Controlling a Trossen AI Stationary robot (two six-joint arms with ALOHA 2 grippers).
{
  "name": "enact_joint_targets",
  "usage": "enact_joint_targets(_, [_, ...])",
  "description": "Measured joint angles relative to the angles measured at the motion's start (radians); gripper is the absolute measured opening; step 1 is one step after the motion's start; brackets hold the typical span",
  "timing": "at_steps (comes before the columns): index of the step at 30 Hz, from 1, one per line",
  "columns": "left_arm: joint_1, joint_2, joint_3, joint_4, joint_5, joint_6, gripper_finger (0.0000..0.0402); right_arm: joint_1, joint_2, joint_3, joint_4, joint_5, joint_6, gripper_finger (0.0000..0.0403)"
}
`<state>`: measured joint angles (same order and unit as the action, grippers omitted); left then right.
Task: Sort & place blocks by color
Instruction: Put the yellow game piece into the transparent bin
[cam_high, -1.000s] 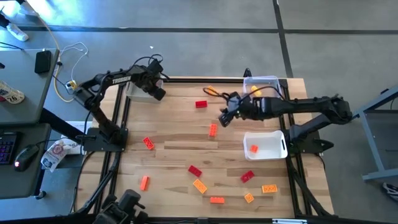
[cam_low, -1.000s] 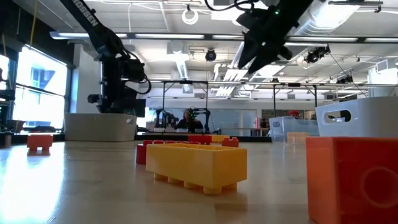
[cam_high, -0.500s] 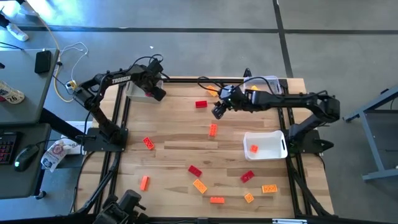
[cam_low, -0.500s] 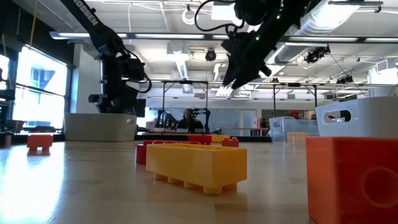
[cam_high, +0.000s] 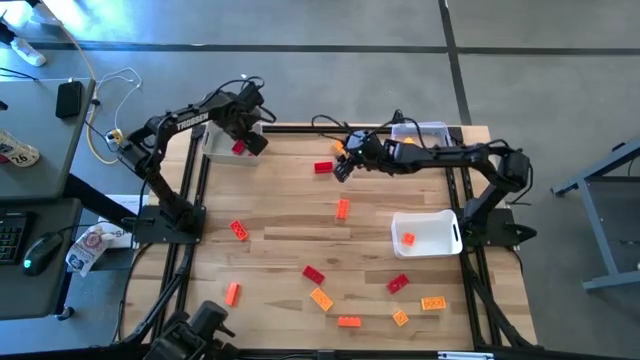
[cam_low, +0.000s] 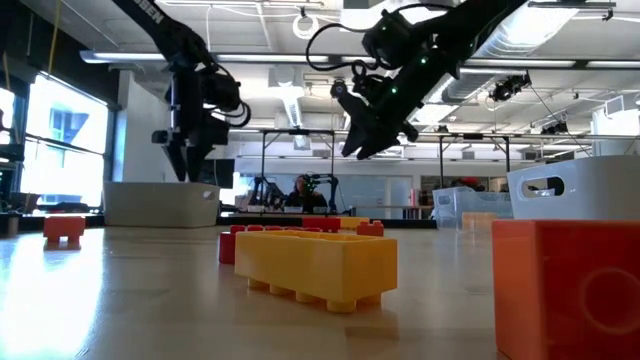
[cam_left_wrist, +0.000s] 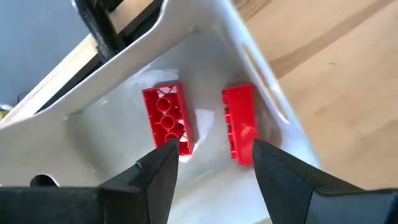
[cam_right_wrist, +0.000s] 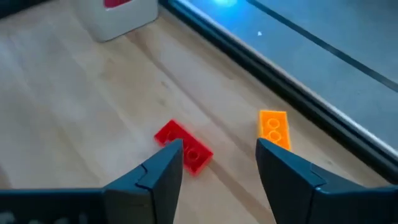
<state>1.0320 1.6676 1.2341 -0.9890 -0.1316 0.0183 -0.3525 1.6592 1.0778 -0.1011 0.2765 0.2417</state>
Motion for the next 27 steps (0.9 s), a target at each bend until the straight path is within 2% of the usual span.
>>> enact_joint_targets(10, [-0.074,-0.003,0.014,-0.051,0.102,0.062,0.0191,-0.092,0.003,0.000,0.140,-0.031,-0.023,0.0245])
enact_joint_targets(16, [-0.129,-0.079,0.017,-0.071,0.132,0.045,0.0191,-0.151,0.021,0.001,0.222,-0.053,-0.023,0.0248])
enact_joint_targets(22, [-0.219,-0.179,0.016,-0.061,0.135,-0.003,0.0191,-0.186,0.074,0.000,0.232,-0.114,-0.015,0.0248])
enact_joint_targets(27, [-0.292,-0.254,0.016,-0.061,0.132,-0.042,0.0191,-0.181,0.096,0.000,0.205,-0.120,-0.006,0.0248])
